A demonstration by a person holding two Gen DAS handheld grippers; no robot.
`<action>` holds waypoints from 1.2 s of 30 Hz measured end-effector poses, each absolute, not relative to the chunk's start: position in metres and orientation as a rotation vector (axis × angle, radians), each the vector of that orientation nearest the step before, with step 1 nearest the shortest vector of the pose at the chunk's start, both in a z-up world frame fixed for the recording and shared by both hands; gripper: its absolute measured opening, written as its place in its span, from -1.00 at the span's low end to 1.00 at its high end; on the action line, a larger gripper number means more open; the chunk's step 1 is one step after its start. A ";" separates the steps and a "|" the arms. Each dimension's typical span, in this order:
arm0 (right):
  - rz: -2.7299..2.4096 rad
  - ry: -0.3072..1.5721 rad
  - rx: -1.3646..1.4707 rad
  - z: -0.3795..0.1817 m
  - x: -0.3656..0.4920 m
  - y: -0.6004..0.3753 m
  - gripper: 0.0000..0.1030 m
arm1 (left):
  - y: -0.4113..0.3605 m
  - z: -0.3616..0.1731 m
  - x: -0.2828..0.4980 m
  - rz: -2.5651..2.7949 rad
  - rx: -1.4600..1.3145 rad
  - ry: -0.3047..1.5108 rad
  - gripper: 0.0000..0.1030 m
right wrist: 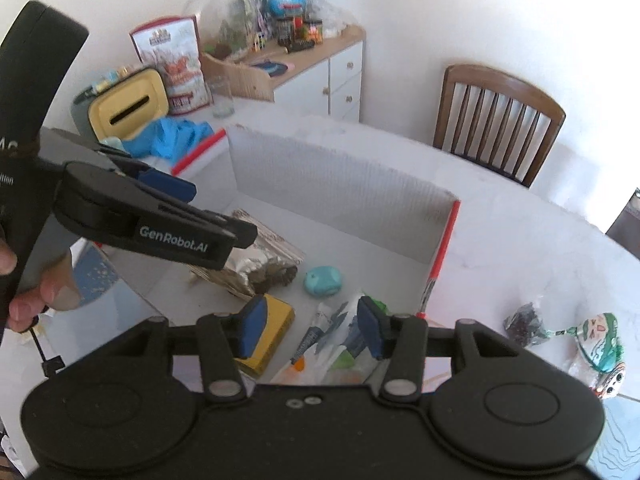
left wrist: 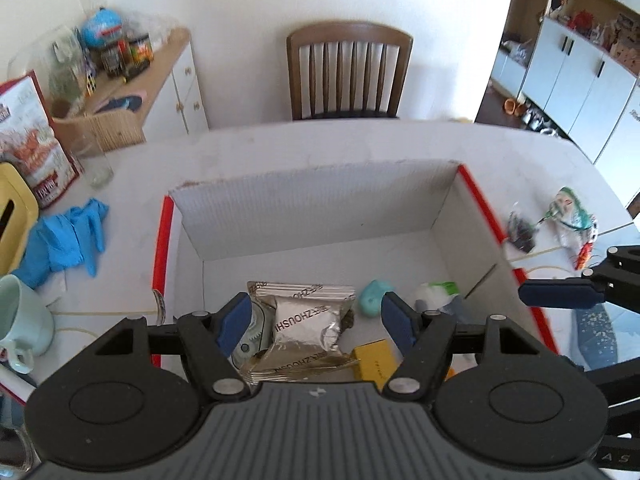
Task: Organize objects
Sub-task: 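Move both tools back toward the black bead bag and red dragon plush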
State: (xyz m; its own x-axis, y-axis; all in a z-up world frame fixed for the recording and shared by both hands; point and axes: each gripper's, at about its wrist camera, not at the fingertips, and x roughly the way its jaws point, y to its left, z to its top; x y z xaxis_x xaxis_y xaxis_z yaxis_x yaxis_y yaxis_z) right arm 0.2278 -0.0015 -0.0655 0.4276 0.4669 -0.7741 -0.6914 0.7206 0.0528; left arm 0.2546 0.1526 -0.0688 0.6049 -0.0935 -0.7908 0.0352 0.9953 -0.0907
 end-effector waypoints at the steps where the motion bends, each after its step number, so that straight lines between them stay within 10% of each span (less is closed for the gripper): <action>1: 0.742 0.852 -0.290 -0.061 0.226 -0.003 -0.05 | 0.151 -0.065 0.251 -0.075 -0.071 0.909 0.38; 36: 0.770 0.672 -0.064 -0.005 0.180 -0.155 0.97 | 0.043 0.006 0.162 -0.062 -0.107 0.739 0.63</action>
